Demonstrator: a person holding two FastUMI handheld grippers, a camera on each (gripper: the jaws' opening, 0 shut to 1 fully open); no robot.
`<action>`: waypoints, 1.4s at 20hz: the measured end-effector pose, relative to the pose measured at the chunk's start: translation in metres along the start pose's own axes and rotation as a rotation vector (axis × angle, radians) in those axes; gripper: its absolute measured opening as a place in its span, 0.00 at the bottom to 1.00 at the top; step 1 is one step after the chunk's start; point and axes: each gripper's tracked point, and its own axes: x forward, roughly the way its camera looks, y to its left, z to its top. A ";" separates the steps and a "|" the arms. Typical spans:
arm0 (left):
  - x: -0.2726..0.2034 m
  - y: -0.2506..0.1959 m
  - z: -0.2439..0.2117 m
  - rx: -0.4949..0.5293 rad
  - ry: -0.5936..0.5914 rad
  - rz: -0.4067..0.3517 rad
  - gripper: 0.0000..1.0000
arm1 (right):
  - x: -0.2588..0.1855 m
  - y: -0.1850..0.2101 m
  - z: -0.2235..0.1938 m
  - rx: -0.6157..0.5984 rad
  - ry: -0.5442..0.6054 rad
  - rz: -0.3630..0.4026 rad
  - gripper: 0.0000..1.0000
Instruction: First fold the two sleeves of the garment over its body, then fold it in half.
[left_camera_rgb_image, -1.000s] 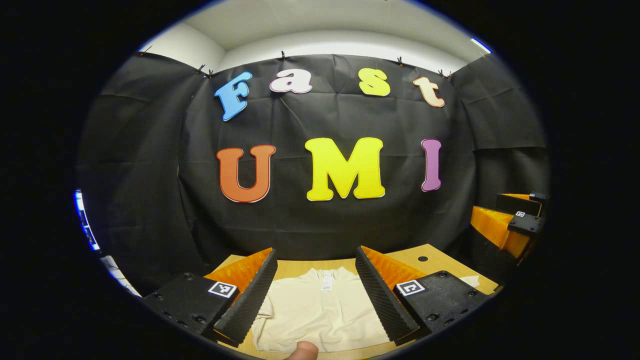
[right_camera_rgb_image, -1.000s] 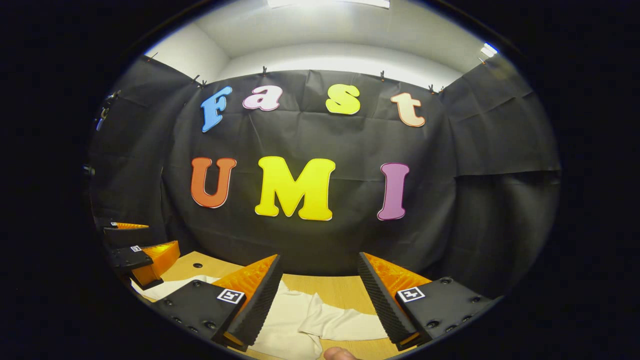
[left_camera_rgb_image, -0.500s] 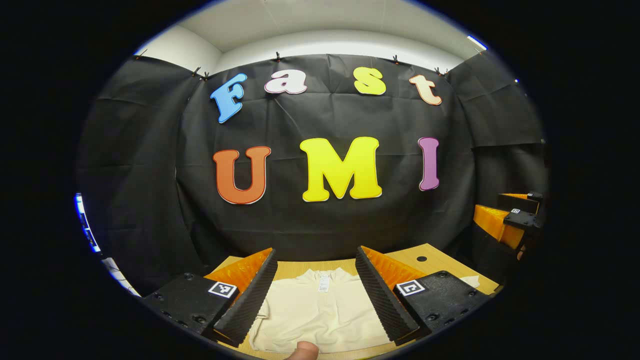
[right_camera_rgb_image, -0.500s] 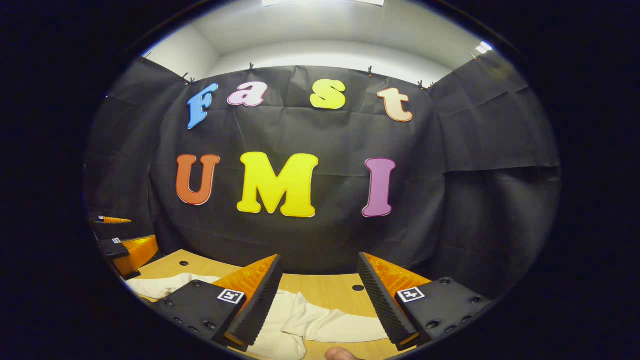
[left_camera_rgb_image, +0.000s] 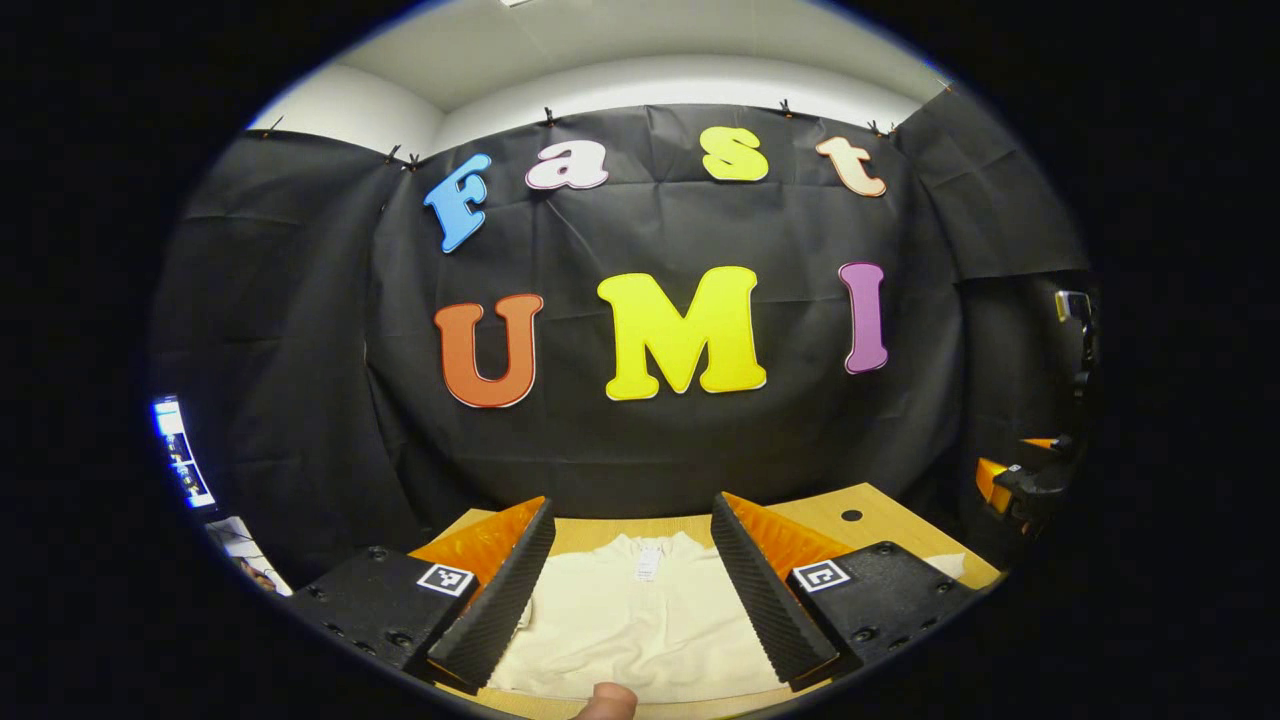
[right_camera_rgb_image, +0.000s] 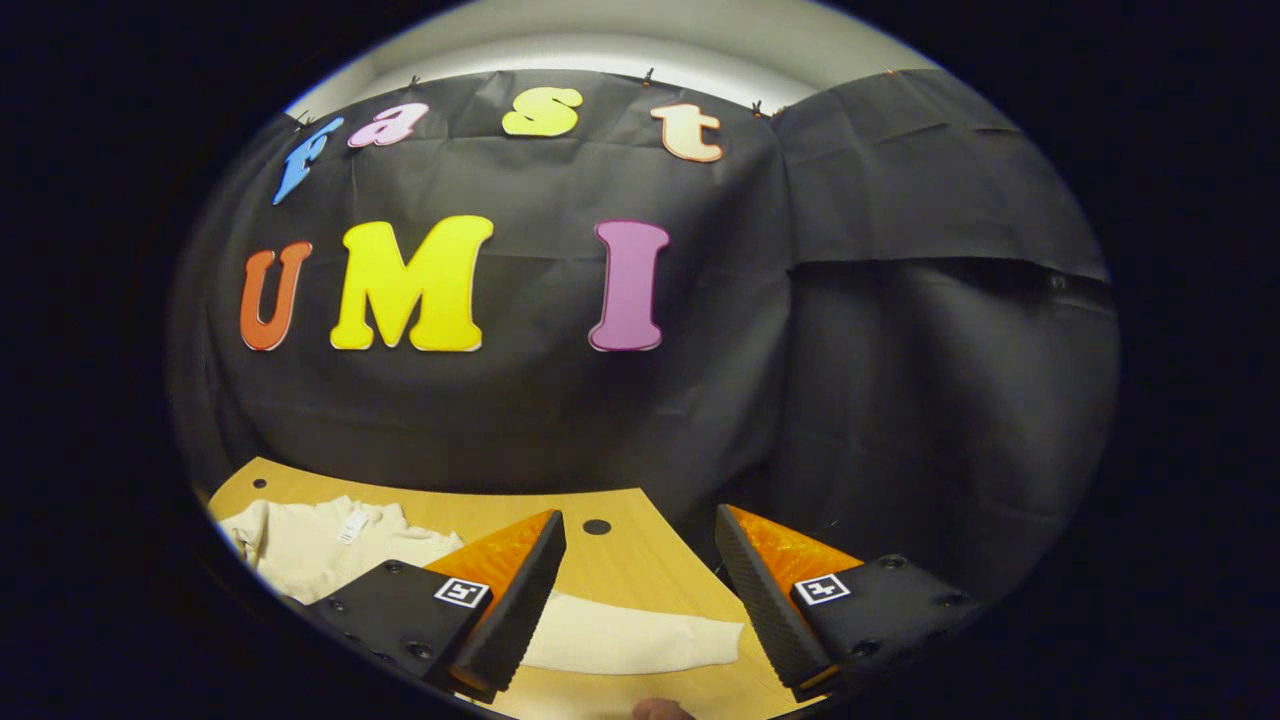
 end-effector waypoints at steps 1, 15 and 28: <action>0.000 -0.003 0.001 -0.001 0.002 0.013 1.00 | 0.010 -0.012 -0.017 -0.005 0.030 -0.017 0.94; -0.010 -0.023 0.019 0.035 -0.039 0.114 0.94 | 0.074 -0.086 -0.234 0.005 0.596 -0.105 0.94; -0.005 0.034 -0.017 0.024 0.065 0.165 0.99 | 0.085 -0.082 -0.273 0.237 1.025 -0.124 0.89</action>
